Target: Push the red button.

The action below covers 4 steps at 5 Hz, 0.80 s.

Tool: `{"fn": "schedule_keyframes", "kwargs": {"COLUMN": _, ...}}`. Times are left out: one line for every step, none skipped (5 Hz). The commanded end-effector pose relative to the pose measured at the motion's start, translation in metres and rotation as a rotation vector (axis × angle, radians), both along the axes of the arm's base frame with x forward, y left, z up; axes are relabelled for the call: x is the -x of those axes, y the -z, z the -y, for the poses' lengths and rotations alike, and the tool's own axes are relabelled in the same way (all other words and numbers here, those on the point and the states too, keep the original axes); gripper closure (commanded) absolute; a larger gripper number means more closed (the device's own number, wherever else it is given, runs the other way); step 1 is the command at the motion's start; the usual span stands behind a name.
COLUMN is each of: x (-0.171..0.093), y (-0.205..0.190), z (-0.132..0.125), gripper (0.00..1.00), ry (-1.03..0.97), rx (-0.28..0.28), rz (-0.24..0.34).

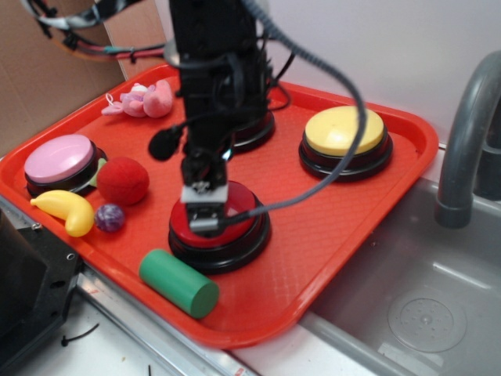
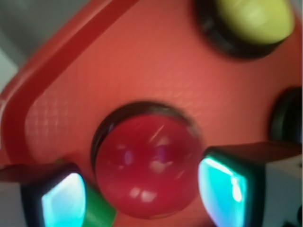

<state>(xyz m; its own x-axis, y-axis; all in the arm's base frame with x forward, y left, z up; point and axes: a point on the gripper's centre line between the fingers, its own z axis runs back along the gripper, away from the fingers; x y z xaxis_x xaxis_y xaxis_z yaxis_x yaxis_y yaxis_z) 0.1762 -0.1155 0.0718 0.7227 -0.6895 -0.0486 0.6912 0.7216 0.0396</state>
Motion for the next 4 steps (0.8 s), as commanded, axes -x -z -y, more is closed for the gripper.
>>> {"fn": "schedule_keyframes", "kwargs": {"x": -0.001, "y": 0.018, "z": 0.015, "gripper": 0.00, "ry": 0.008, "rx": 0.102, "rz": 0.035}}
{"fn": "schedule_keyframes", "kwargs": {"x": 0.000, "y": 0.026, "z": 0.020, "gripper": 0.00, "ry": 0.027, "rx": 0.105, "rz": 0.008}}
{"fn": "schedule_keyframes", "kwargs": {"x": -0.002, "y": 0.013, "z": 0.020, "gripper": 0.00, "ry": 0.036, "rx": 0.095, "rz": 0.019}}
{"fn": "schedule_keyframes", "kwargs": {"x": -0.005, "y": -0.005, "z": 0.018, "gripper": 0.00, "ry": 0.033, "rx": 0.078, "rz": 0.034}}
